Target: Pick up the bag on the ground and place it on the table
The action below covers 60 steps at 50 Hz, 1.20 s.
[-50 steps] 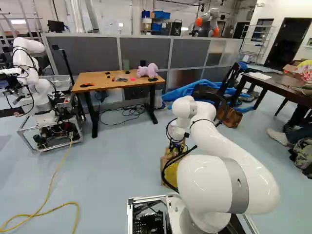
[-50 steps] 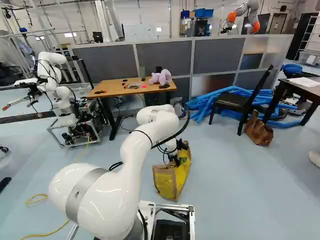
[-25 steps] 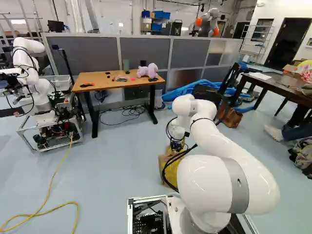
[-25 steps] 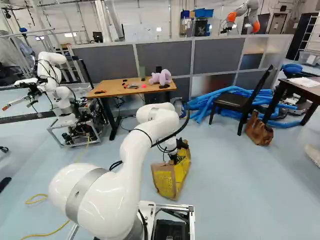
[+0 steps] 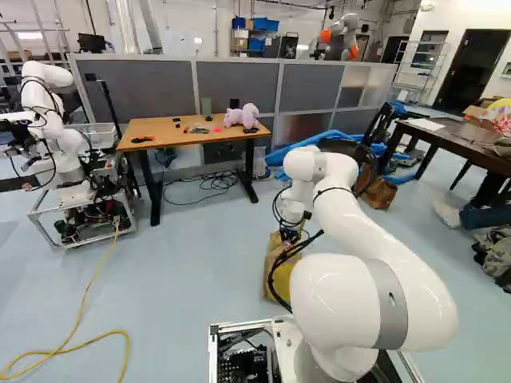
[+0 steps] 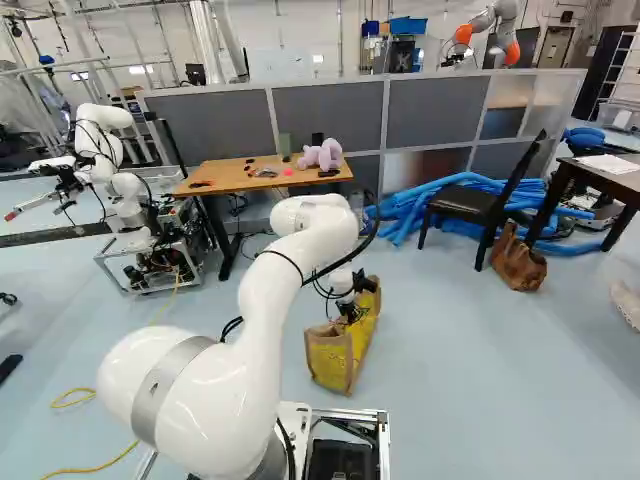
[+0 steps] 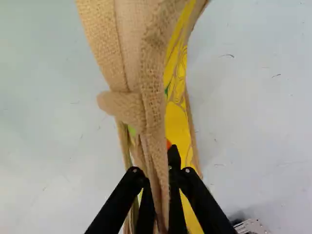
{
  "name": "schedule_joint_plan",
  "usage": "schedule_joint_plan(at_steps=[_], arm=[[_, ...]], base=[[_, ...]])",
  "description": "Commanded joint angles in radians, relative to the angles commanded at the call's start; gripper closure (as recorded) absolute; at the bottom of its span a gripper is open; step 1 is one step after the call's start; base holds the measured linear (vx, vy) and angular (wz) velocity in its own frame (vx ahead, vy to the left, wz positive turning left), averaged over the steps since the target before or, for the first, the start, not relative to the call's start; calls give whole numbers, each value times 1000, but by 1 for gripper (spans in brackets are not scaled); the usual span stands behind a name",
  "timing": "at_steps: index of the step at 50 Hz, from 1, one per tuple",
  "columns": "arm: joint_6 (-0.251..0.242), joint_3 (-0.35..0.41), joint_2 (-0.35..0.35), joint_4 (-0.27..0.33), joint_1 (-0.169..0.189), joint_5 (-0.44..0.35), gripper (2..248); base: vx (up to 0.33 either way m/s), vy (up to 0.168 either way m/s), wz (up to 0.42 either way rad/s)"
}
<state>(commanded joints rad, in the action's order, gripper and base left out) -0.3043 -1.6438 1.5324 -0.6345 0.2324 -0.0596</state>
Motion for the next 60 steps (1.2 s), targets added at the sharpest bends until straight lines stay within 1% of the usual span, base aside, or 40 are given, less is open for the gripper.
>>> schedule_joint_plan(at_steps=[60], arm=[[0,203,-224,2,0,0,229]], base=[[0,0,0]])
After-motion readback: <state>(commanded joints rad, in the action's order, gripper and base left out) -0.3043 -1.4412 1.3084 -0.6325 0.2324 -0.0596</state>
